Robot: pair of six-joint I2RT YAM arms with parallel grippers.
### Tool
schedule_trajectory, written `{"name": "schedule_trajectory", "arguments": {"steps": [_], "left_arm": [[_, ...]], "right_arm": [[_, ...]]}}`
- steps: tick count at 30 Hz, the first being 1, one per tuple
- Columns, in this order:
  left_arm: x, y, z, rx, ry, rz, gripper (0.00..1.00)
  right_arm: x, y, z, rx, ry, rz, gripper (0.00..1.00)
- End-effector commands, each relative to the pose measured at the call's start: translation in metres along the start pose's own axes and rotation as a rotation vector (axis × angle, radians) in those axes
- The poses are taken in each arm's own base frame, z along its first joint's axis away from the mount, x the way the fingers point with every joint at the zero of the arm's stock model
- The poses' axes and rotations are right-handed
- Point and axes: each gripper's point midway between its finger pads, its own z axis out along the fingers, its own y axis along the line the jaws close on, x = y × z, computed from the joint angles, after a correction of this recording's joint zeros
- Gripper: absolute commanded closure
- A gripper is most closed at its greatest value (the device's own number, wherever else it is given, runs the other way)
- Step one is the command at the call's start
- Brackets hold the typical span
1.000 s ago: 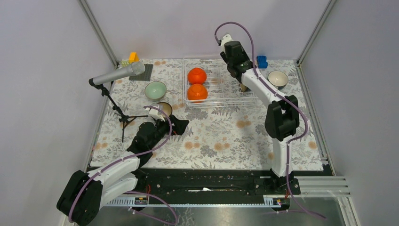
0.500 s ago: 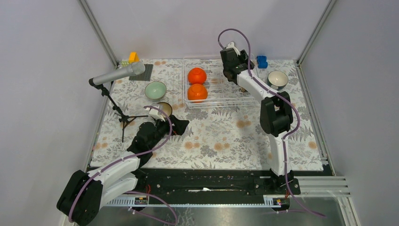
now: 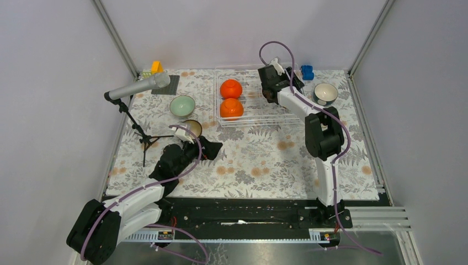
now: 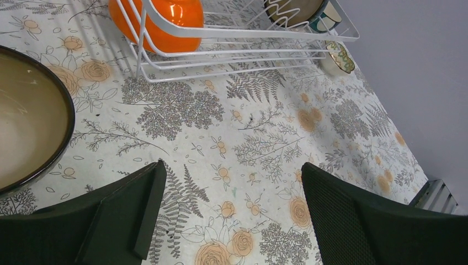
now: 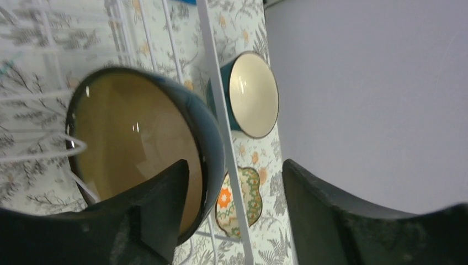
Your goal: Unload the bowls from the dish rack
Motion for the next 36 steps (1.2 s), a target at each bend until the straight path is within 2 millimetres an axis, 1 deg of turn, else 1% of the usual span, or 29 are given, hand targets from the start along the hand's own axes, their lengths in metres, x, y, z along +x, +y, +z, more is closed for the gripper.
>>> {"name": "schedule_trajectory", "arguments": {"steps": [1, 3, 6, 10, 18, 23, 26, 30, 31, 33, 34, 36], "left_arm": [[-0.012, -0.011, -0.002, 0.057, -0.061, 0.016, 0.03], [-0.013, -0.011, -0.003, 0.058, -0.074, 0.019, 0.03], [-0.012, -0.010, -0.004, 0.058, -0.079, 0.021, 0.03], [-0.016, -0.010, -0.003, 0.056, -0.089, 0.033, 0.03], [-0.019, -0.009, -0.005, 0.051, -0.109, 0.042, 0.03], [-0.019, -0.013, -0.003, 0.068, -0.100, 0.041, 0.03], [-0.019, -0.015, -0.003, 0.077, -0.097, 0.039, 0.03], [-0.019, -0.016, -0.003, 0.080, -0.094, 0.039, 0.03], [-0.019, -0.015, -0.003, 0.079, -0.095, 0.039, 0.03], [-0.019, -0.015, -0.003, 0.077, -0.095, 0.044, 0.03], [-0.020, -0.015, -0.003, 0.075, -0.094, 0.048, 0.03], [-0.020, -0.012, -0.002, 0.058, -0.091, 0.053, 0.03]], "right_arm": [[0.009, -0.021, -0.014, 0.056, 0.002, 0.103, 0.26], [0.015, -0.018, -0.014, 0.044, -0.006, 0.109, 0.15], [0.018, -0.021, -0.015, 0.052, -0.006, 0.116, 0.13], [0.021, -0.024, -0.015, 0.076, 0.004, 0.115, 0.16], [0.020, -0.016, -0.010, 0.084, 0.010, 0.113, 0.28], [0.025, -0.018, -0.006, 0.147, 0.027, 0.081, 0.45], [0.022, -0.017, -0.006, 0.150, 0.024, 0.084, 0.54], [0.015, -0.021, -0.010, 0.156, 0.011, 0.100, 0.69], [0.012, -0.021, -0.011, 0.157, 0.007, 0.102, 0.76], [0.008, -0.022, -0.013, 0.152, 0.000, 0.100, 0.97], [0.006, -0.022, -0.014, 0.149, -0.008, 0.093, 1.00], [0.000, -0.021, -0.016, 0.158, -0.027, 0.086, 1.00]]}}
